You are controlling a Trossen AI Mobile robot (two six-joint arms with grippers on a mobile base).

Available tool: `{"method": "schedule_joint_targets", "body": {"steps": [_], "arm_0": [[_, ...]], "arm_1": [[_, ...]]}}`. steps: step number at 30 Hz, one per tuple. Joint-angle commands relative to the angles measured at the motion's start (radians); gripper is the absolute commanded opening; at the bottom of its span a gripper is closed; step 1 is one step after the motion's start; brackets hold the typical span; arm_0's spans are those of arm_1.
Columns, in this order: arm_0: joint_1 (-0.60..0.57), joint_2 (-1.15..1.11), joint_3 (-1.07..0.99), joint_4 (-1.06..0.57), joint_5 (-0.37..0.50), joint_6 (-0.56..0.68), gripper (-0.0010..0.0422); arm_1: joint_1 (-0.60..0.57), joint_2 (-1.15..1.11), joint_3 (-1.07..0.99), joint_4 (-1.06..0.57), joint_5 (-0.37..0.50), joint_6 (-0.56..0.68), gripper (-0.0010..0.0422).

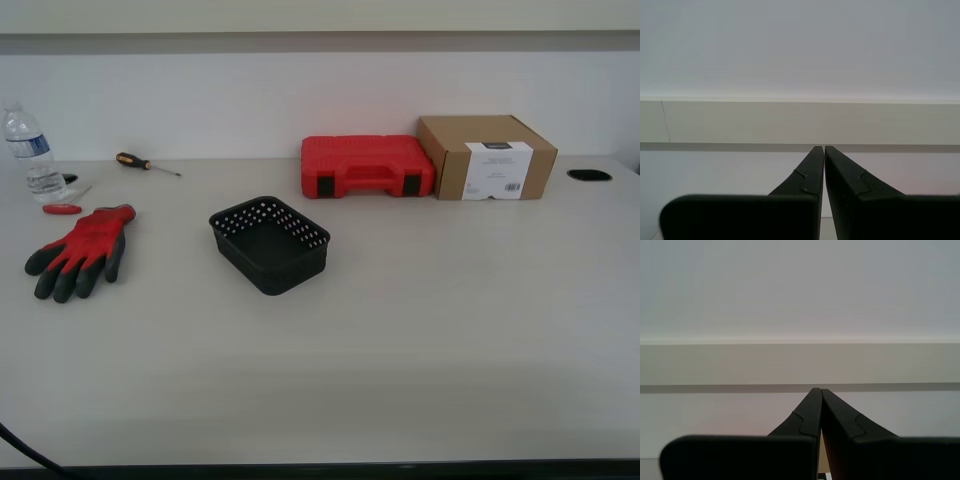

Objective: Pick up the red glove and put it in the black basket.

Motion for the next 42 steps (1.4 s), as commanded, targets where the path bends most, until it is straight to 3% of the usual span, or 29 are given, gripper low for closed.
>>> {"method": "schedule_joint_targets", "body": {"steps": [1,42], "arm_0": [[0.000,0.000,0.001,0.002,0.000,0.003,0.0000],[0.000,0.000,0.001,0.002,0.000,0.003,0.0000]], "arm_1": [[0.000,0.000,0.000,0.003,0.002,0.001,0.0000],[0.000,0.000,0.021,0.005,0.002,0.001,0.0000]]}}
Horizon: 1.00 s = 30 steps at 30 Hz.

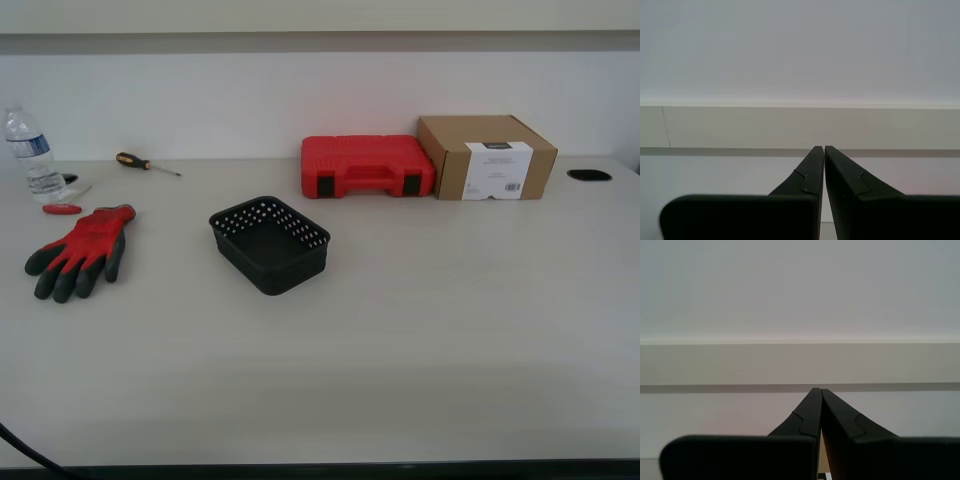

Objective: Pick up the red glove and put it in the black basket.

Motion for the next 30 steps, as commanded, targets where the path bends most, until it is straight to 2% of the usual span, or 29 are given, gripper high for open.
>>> {"method": "schedule_joint_targets", "body": {"steps": [1,9,14,19,22,24,28,30], "arm_0": [[0.000,0.000,0.001,0.003,0.000,0.003,0.0000],[0.000,0.000,0.001,0.003,0.000,0.003,0.0000],[0.000,0.000,0.001,0.003,0.000,0.003,0.0000],[0.000,0.000,0.001,0.002,0.000,0.003,0.0000],[0.000,0.000,0.001,0.002,0.000,0.003,0.0000],[0.000,0.000,0.001,0.001,0.000,0.003,0.0000],[0.000,0.000,0.001,0.002,0.000,0.003,0.0000],[0.000,0.000,0.001,0.002,0.000,0.003,0.0000]], "arm_1": [[0.000,0.000,0.007,0.005,0.002,0.000,0.0000],[-0.001,0.001,0.008,-0.058,0.000,-0.001,0.0000],[0.001,0.062,0.004,-0.236,-0.101,0.086,0.0000],[0.005,0.216,-0.003,-0.261,-0.155,0.090,0.0019],[0.007,0.309,-0.003,-0.254,-0.174,0.077,0.0064],[0.008,0.372,-0.003,-0.241,-0.197,0.062,0.0111],[0.018,0.503,0.001,-0.203,-0.207,0.054,0.0235],[0.022,0.574,0.014,-0.199,-0.241,0.045,0.0293]]}}
